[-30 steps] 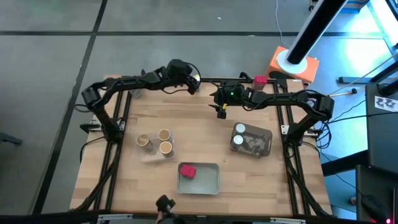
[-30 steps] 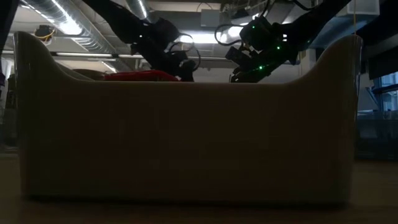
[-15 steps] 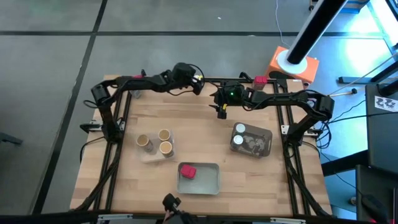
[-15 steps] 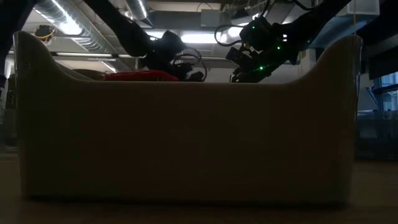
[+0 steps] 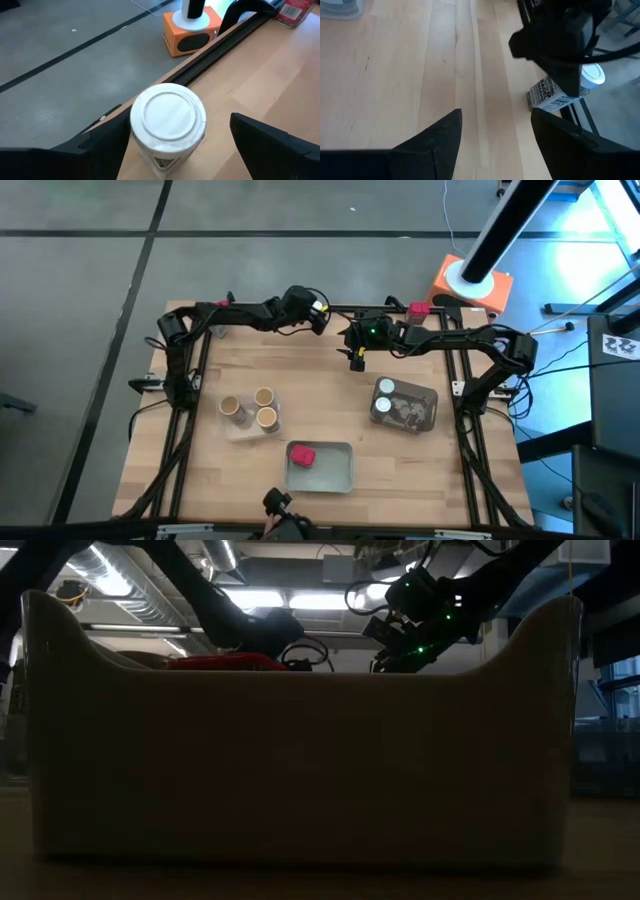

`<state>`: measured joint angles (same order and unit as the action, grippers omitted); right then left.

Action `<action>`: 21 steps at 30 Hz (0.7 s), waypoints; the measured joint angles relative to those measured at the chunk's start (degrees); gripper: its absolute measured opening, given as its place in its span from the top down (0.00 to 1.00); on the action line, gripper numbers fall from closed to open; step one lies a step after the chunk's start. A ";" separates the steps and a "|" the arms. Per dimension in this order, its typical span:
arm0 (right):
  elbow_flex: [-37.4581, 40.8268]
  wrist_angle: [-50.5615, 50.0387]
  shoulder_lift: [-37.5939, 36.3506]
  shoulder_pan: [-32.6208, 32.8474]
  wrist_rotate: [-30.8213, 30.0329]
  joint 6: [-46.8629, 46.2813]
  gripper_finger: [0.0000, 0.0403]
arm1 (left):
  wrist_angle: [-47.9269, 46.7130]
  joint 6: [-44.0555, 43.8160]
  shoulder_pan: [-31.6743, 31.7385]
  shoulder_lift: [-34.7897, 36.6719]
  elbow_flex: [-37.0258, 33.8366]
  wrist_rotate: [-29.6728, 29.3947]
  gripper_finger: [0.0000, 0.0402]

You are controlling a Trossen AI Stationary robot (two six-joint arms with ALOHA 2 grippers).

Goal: Sort spices by type
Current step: Put the white seasoning bottle into the black bin

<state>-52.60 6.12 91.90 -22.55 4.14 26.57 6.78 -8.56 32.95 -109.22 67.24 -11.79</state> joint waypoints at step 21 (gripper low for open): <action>0.00 -0.34 -0.12 0.02 0.43 -1.64 0.41 | 3.69 5.61 -0.02 -2.43 0.07 0.11 0.53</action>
<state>-52.60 5.78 91.78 -22.52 4.57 24.93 10.47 -2.95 32.93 -111.65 67.31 -11.69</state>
